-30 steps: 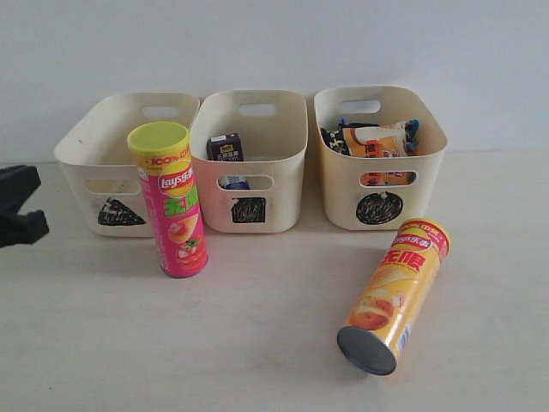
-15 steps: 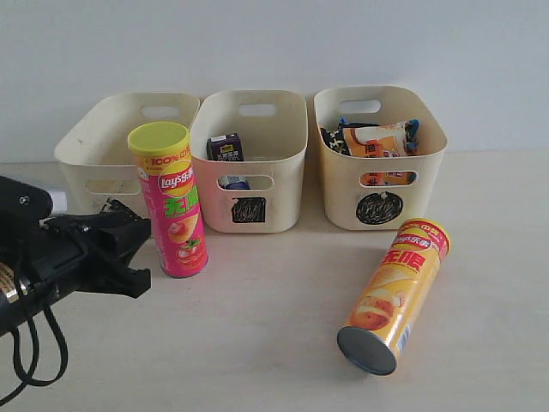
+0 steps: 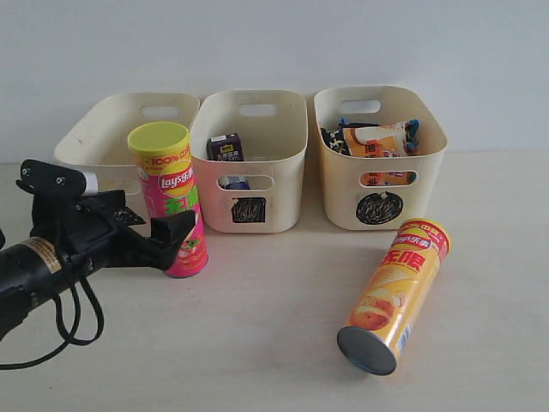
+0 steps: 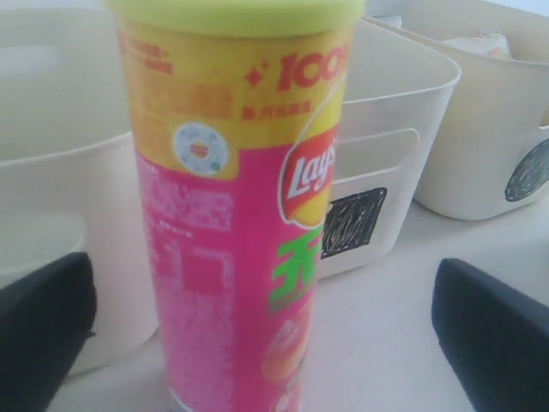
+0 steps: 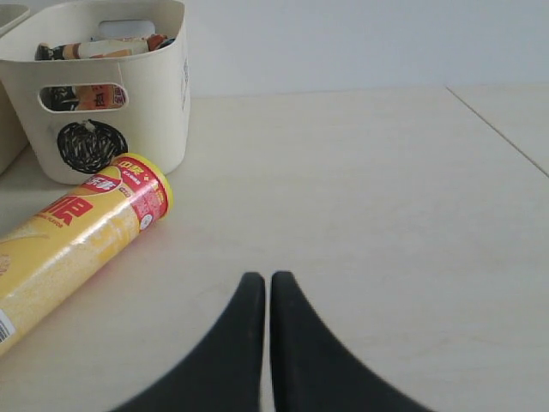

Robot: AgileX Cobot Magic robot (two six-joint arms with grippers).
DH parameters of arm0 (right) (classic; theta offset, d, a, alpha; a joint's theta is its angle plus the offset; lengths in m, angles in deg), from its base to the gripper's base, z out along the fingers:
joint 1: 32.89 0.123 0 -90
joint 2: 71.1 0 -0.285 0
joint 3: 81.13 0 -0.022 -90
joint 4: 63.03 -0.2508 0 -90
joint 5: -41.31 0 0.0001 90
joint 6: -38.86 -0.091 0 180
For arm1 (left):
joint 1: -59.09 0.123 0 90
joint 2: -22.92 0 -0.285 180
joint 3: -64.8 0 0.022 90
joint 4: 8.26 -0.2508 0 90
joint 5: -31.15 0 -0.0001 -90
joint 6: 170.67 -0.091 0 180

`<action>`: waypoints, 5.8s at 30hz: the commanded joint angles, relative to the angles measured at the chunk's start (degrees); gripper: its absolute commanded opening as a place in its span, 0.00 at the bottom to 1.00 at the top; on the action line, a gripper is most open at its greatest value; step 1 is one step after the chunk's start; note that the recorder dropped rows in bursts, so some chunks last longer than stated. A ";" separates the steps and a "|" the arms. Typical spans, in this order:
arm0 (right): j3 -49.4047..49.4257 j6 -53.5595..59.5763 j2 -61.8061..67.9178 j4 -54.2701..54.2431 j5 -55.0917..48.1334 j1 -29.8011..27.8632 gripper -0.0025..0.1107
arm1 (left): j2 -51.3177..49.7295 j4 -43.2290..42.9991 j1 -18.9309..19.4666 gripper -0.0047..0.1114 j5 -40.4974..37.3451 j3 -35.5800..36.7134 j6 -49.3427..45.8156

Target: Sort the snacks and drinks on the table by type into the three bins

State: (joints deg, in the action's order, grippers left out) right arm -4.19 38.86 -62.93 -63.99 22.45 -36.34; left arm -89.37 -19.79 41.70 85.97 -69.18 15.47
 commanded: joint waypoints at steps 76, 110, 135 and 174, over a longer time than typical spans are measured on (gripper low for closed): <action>0.28 0.00 -0.38 0.22 0.48 0.01 0.02 | -3.38 -0.22 4.60 0.08 -76.76 -65.57 0.38; 0.28 0.00 -0.38 0.22 0.36 0.01 0.02 | -21.35 -0.22 6.34 0.78 -82.61 -79.88 -0.86; 0.28 0.00 -0.38 0.22 0.36 0.01 0.02 | 3.71 23.03 6.20 0.08 -95.73 -57.16 -30.43; 0.28 0.00 -0.38 0.22 0.36 0.01 0.02 | -4.15 13.20 -33.66 0.08 -98.70 -60.89 -17.26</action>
State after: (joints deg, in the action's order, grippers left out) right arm -4.19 38.86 -63.07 -63.89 22.45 -36.34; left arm -90.53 -4.01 9.73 -10.32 -125.79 -6.36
